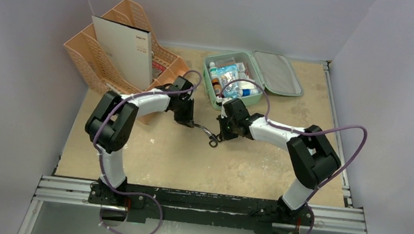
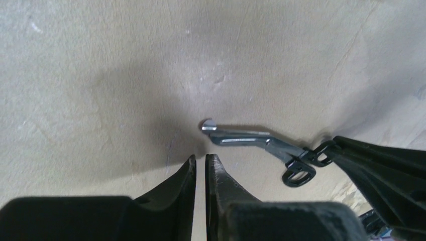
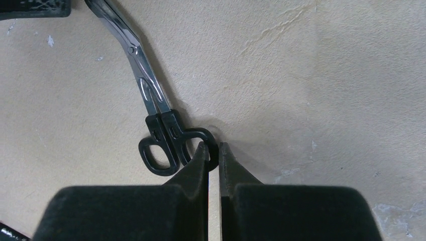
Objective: Organize the medicine kit
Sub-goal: Pick up the scissors from the center of the board.
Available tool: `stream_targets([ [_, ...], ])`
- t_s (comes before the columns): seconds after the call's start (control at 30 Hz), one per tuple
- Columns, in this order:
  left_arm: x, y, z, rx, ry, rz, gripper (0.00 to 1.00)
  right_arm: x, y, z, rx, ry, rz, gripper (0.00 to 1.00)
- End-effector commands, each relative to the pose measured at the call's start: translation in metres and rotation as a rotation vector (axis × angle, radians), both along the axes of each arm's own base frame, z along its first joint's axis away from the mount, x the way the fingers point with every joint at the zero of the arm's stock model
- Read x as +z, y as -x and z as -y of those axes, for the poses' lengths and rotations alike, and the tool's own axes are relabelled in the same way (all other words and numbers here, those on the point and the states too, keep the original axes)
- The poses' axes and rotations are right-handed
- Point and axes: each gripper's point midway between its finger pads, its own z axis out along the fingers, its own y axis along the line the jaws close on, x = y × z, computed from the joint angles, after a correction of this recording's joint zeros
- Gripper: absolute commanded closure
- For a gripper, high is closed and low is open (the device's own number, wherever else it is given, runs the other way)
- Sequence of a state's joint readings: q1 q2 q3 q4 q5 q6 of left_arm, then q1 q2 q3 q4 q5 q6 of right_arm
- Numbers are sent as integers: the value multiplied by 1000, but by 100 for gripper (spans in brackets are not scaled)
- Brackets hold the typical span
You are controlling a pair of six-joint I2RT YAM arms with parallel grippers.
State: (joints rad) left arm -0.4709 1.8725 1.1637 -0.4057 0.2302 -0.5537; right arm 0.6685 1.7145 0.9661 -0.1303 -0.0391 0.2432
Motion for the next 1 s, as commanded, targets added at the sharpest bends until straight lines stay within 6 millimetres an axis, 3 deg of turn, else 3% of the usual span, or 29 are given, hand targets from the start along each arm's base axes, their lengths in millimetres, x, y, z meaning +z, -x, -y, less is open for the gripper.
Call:
stream_targets([
  [0.0,47,-1,-2,-43,16,86,85,18,8,2,5,-21,8,100],
  [0.2,115,-1,0,-90,67,208,62,53,11,-2,8,-109,50,100],
  [0.3,137,8,1,-111,114,237,53,68,11,-3,12,-146,60,100],
  [0.33,142,12,2,-122,131,242,44,74,11,-4,14,-158,66,100],
  [0.43,160,23,2,-151,158,266,31,93,9,-7,8,-197,85,100],
  [0.53,185,35,-1,-180,188,307,26,107,-1,-2,-19,-200,113,100],
  [0.67,222,54,9,-259,302,359,23,120,-30,11,-76,-208,145,100],
  [0.8,230,68,5,-316,307,380,20,142,-63,25,-136,-231,183,100],
  [0.97,208,78,-11,-366,219,379,19,163,-112,46,-234,-232,238,100],
])
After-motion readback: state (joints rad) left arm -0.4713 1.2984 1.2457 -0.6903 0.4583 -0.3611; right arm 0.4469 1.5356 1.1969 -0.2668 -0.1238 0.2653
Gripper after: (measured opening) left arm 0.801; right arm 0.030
